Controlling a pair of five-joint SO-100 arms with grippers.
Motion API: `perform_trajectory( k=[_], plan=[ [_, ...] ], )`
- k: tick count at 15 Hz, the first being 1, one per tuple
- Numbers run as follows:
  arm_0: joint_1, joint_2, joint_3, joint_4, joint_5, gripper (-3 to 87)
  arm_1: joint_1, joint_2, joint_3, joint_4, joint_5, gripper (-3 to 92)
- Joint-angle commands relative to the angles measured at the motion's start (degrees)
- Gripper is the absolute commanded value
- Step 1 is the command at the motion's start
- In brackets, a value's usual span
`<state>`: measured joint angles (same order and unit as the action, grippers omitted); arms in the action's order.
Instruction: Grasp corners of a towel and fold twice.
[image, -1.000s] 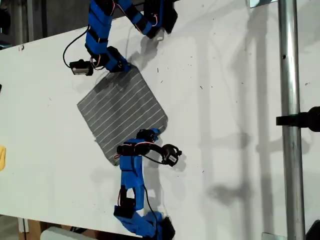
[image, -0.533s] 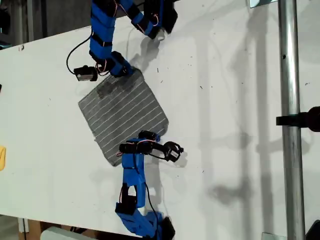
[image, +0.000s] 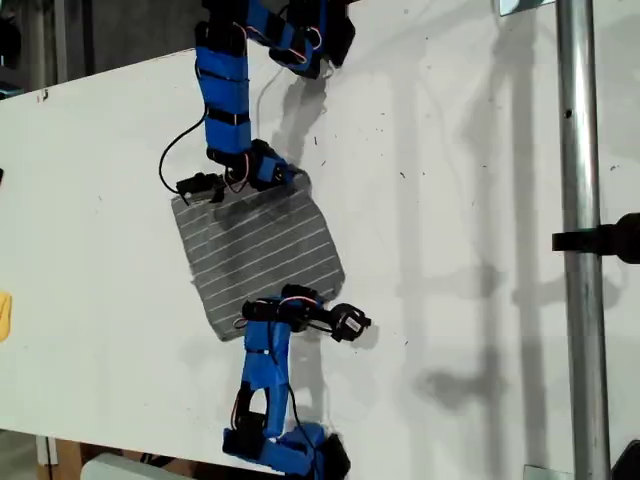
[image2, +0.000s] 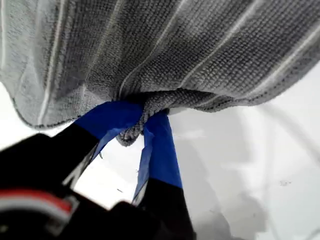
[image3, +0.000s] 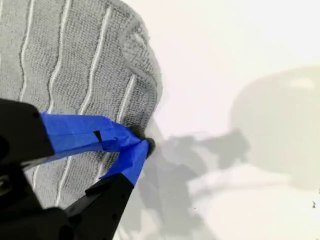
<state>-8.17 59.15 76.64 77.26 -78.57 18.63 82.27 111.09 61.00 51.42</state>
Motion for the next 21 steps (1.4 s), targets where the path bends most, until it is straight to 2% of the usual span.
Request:
perform_trajectory(
  k=[1,3,4,6,7,8,9,11,15,18,21],
  plan=[
    [1.0,11.2,14.7,-3.1,-1.1,-2.8,-2.7,-2.5,-6.1,0.4,1.1,-0.2],
    [0.5,17.0,23.3,-6.2,-1.9,-2.8,-4.0,-6.5,-11.1,2.4,1.5,-0.2],
    [0.6,20.0,25.0,-5.5,-2.5,-2.8,-3.8,-6.9,-11.2,2.4,1.5,-0.2],
    [1.9,24.9,20.0,1.9,-3.3,-1.4,-2.5,-6.9,-10.7,2.5,0.9,-0.2],
    [2.5,26.1,14.1,8.5,-3.5,11.7,-2.1,-6.9,-10.8,2.8,0.5,-0.2],
    [2.8,27.5,8.7,14.1,-3.2,19.5,-1.8,-6.9,-10.8,3.0,0.3,-0.2],
    [3.2,30.8,6.2,15.9,-2.8,22.1,-1.7,-6.9,-10.9,3.1,0.3,-0.2],
    [3.0,38.5,3.6,17.2,-1.6,25.5,-1.6,-6.9,-10.9,3.2,0.1,-0.2],
    [2.2,47.3,3.2,18.4,0.0,26.7,-1.4,-6.8,-11.0,3.2,0.1,-0.2],
    [4.4,45.3,3.1,18.3,0.4,32.7,-1.3,-6.7,-11.0,3.1,0.1,-0.2],
    [5.9,37.2,2.2,15.5,0.9,33.5,-1.2,-6.6,-11.1,3.1,0.1,-0.2]
  ],
)
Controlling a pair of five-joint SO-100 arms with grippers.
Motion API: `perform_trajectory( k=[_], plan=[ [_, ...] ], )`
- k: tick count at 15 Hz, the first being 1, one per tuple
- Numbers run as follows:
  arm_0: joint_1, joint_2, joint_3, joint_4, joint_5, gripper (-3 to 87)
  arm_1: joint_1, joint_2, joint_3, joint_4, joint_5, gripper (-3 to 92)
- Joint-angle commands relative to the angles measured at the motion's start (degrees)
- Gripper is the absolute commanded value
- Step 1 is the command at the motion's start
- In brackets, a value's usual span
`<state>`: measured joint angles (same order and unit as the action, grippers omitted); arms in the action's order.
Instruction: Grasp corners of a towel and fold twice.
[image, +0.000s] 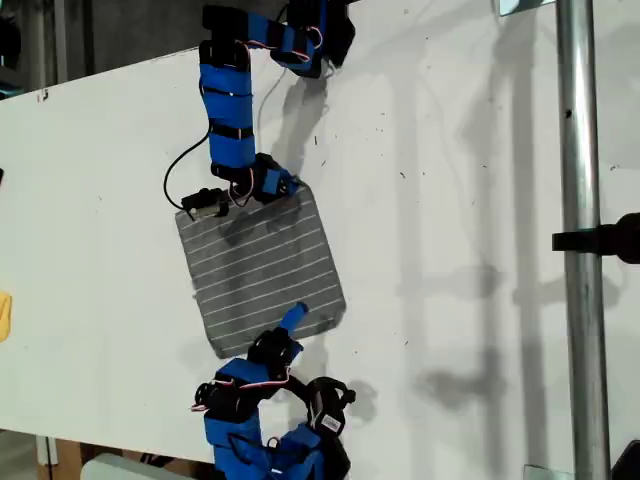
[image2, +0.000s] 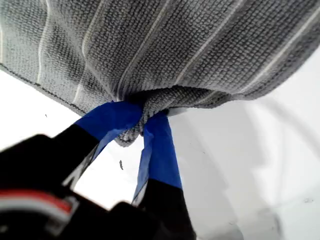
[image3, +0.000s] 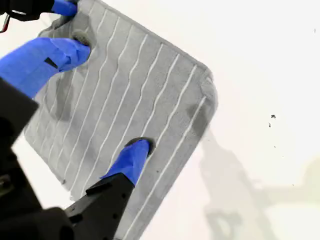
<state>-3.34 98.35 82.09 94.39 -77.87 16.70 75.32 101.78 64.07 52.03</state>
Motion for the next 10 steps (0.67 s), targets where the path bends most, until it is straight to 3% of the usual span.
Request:
perform_trajectory(
  k=[1,10],
  plan=[
    [1.3,-6.3,-3.3,-2.6,0.1,33.6,0.5,0.5,-1.8,0.0,-0.5,-0.2],
    [1.3,-29.9,-4.8,-13.4,-2.3,32.6,-0.4,2.5,-1.8,2.2,-0.5,-0.2]
  ],
)
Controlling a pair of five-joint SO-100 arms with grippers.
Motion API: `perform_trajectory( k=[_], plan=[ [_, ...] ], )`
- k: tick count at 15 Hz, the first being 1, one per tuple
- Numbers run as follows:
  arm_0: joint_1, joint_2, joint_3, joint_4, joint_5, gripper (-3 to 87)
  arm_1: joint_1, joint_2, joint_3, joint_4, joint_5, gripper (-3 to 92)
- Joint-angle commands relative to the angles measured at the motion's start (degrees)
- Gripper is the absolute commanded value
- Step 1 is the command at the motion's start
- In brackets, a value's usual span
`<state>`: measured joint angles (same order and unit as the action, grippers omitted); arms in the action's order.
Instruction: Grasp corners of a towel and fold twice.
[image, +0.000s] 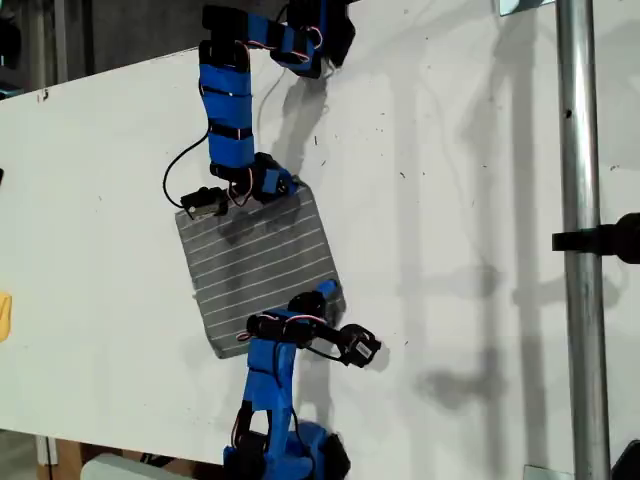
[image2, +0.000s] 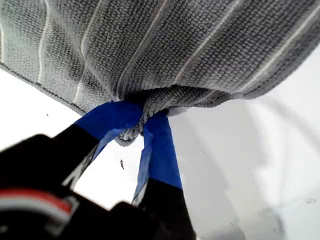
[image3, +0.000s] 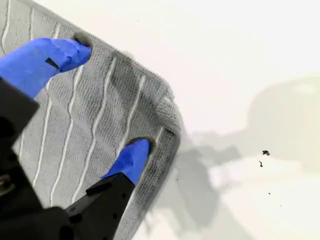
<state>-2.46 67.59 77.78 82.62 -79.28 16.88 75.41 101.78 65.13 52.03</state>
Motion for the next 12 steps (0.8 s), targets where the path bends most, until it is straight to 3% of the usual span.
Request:
perform_trajectory(
  k=[1,9,10,11,12],
  plan=[
    [0.2,1.0,1.6,-2.8,-1.4,32.5,-0.6,2.5,-1.8,1.1,-0.5,-0.2],
    [-1.3,1.2,12.7,-11.8,-3.8,29.5,-0.6,3.3,-1.3,1.8,-0.5,-0.2],
    [-1.4,2.0,14.9,-13.6,-4.3,24.5,-0.6,3.3,-1.1,1.8,-0.5,-0.2],
    [-1.4,3.3,16.4,-14.5,-5.4,6.5,-0.7,3.3,-0.8,1.8,-0.5,-0.2],
    [-1.5,4.0,17.1,-15.3,-5.4,-2.7,-0.7,3.3,-0.8,1.8,-0.5,-0.2]
  ],
)
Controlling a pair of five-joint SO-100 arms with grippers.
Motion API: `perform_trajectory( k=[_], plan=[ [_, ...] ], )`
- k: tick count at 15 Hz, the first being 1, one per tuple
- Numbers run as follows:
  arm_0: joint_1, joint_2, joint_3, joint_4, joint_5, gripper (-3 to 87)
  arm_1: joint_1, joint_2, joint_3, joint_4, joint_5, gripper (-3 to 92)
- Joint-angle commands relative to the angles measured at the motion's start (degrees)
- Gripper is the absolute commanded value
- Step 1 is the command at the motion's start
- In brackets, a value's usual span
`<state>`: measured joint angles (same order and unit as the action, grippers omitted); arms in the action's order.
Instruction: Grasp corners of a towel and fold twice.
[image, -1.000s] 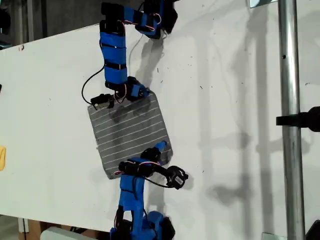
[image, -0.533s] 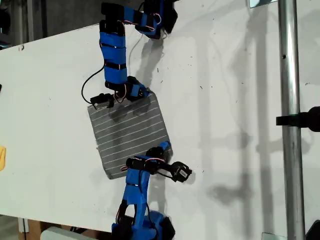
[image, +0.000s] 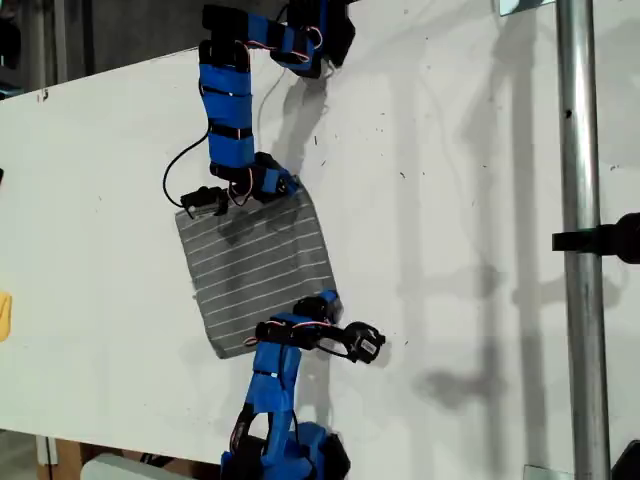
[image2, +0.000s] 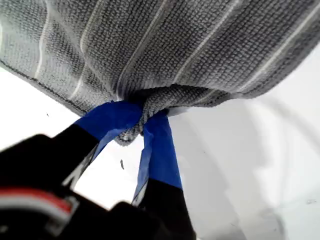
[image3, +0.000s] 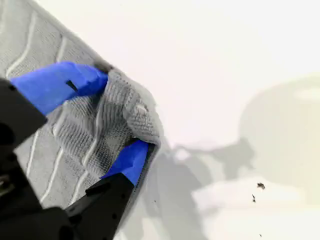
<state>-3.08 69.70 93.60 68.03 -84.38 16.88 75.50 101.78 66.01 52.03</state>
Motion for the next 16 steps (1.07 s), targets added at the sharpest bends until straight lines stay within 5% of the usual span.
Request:
perform_trajectory(
  k=[1,7,12,14,16],
  plan=[
    [-1.0,2.0,0.5,-0.4,-0.1,-2.8,-0.7,3.2,-0.8,0.9,-0.5,-0.2],
    [2.6,4.9,-9.5,8.8,1.1,-2.9,-4.0,10.6,-0.7,5.0,0.4,-0.2],
    [13.8,12.0,-19.2,17.9,-2.8,-2.8,-18.6,31.4,0.0,18.4,9.2,-0.2],
    [17.1,14.2,-19.2,18.7,-6.6,-2.8,-23.9,36.5,0.0,16.8,14.2,-0.2],
    [15.7,15.7,-17.8,19.7,-7.6,-2.8,-20.0,37.7,3.2,12.8,12.7,-0.2]
  ],
)
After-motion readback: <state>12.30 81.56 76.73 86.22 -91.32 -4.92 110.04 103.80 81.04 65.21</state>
